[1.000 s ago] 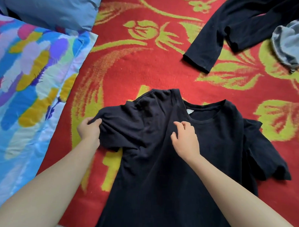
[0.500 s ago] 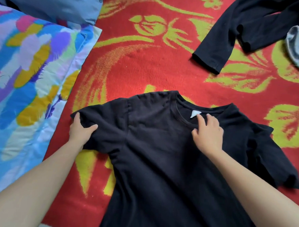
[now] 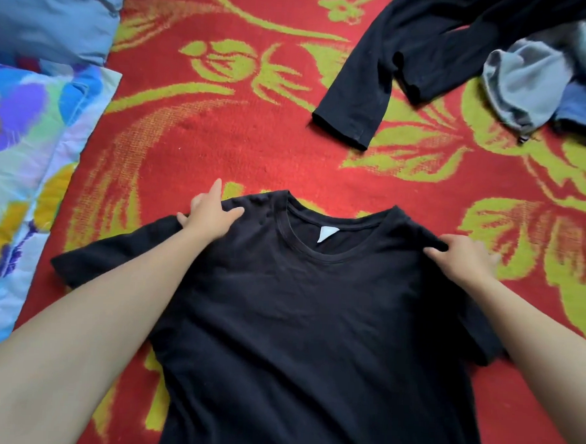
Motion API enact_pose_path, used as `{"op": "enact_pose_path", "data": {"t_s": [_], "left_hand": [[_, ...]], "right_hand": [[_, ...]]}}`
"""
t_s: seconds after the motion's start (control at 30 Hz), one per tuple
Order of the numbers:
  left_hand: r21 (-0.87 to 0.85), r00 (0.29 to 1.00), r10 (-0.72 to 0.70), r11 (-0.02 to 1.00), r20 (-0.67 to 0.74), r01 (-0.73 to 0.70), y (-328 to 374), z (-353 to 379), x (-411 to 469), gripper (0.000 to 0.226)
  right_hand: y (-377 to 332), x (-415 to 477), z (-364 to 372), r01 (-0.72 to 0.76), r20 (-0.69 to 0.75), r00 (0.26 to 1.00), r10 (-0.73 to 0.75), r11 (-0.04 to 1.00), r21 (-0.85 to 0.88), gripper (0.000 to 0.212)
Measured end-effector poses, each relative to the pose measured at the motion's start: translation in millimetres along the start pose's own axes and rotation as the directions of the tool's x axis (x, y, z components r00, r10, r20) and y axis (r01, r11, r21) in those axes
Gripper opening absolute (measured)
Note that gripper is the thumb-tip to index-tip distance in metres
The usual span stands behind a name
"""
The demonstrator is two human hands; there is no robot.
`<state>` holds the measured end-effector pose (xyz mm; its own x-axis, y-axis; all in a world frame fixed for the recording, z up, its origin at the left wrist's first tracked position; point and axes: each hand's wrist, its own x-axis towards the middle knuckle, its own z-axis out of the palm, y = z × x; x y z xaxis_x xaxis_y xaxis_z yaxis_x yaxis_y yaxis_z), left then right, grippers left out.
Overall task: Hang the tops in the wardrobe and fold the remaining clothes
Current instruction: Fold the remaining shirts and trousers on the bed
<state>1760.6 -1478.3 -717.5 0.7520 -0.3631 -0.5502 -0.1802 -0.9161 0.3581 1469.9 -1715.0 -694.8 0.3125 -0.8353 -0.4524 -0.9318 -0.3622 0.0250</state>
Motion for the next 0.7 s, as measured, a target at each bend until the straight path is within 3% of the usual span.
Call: {"op": "enact_pose_path", "data": {"t_s": [0.07,0.13,0.23,0.37,0.47,0.6,0.7], "left_hand": [[0.044,0.995,-0.031,0.998,-0.095,0.035,7,0,6,0.045],[-0.004,0.968,0.02,1.0,-0.252,-0.022,17,-4,7,0.026],[-0.1,0.915,0.116,0.981,-0.387,-0.167,38,-10,11,0.024],[-0.078,0.9,0.053,0.992,-0.433,-0.096,46,4,16,0.027],[0.025,0.906,0.04,0.999,-0.421,-0.032,34,23,5,0.046],[0.233,0.869,0.375,0.921,-0.323,-0.311,31,64,-39,0.065],[0.369,0.774,0.614,0.763,-0.157,-0.53,38,111,-93,0.062]], "right_hand": [[5,3,-8,0.013,-0.086,0.996,-0.007,0.998,0.063,0.026],[9,8,-16,0.014,-0.211,0.978,-0.004,0.999,0.047,0.028],[16,14,-16,-0.006,-0.336,0.942,0.014,1.0,0.024,0.028],[19,24,0,-0.056,-0.27,0.959,0.085,0.992,0.114,0.037],[41,23,7,-0.081,-0.16,0.98,0.121,0.968,0.24,0.048],[102,0,16,-0.268,-0.093,0.931,0.354,0.832,0.485,0.057],[125,-30,31,-0.285,0.007,0.936,0.352,0.748,0.599,0.068]]}}
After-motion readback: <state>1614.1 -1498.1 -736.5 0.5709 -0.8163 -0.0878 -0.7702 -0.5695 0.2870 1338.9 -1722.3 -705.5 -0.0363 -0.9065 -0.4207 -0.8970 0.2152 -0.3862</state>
